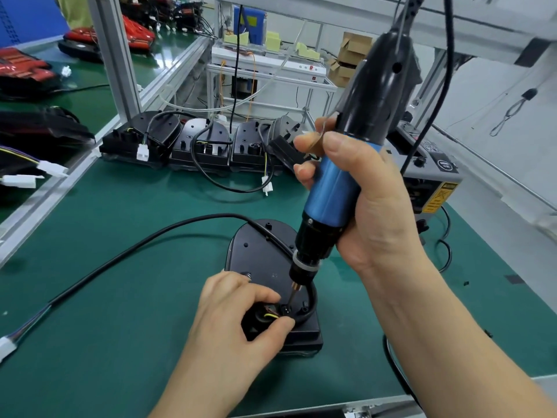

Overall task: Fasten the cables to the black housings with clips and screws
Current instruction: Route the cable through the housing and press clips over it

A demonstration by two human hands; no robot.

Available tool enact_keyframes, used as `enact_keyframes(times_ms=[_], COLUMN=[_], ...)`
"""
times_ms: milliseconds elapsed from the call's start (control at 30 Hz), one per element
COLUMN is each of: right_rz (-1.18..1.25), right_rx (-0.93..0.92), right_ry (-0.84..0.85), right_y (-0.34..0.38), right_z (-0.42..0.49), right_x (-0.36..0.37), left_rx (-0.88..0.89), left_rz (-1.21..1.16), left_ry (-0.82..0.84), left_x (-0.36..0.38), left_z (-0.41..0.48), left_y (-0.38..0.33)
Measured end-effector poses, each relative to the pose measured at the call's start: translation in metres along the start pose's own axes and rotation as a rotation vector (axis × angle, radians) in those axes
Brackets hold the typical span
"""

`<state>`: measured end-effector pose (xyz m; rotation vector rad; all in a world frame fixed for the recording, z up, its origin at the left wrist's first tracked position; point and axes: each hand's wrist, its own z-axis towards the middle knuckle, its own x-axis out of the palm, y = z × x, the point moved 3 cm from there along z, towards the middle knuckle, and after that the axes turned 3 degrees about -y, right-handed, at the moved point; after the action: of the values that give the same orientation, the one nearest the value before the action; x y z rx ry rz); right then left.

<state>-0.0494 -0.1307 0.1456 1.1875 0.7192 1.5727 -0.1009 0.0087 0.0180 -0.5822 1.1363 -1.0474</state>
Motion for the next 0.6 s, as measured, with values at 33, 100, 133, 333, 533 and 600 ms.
enact_keyframes(times_ms=[33,100,133,333,533,600], right_rz=[0.025,0.102,0.123,0.107,-0.001,-0.023], right_rx=[0.006,0.011,0.007,-0.049,0.030,0.123], right_ry=[-0.009,-0.055,-0.098,-0.495,-0.831,-0.914], right_y=[0.001,0.004,0.008,0.041,0.044,0.034], right_z=[0.000,0.001,0.001,-0.006,-0.027,-0.032], right_x=[-0.002,-0.011,-0.018,-0.097,-0.174,-0.194], left_rx=[0.004,0.014,0.021,0.050,0.043,0.040], left_rz=[-0.003,-0.009,-0.006,0.009,0.015,0.017], left_ry=[-0.002,-0.006,-0.009,-0.036,-0.038,-0.029], left_x=[0.000,0.000,0.000,0.000,-0.001,-0.002], left_z=[0.000,0.000,0.001,0.005,0.006,0.006], left_y=[0.000,0.000,0.000,-0.001,-0.001,-0.001])
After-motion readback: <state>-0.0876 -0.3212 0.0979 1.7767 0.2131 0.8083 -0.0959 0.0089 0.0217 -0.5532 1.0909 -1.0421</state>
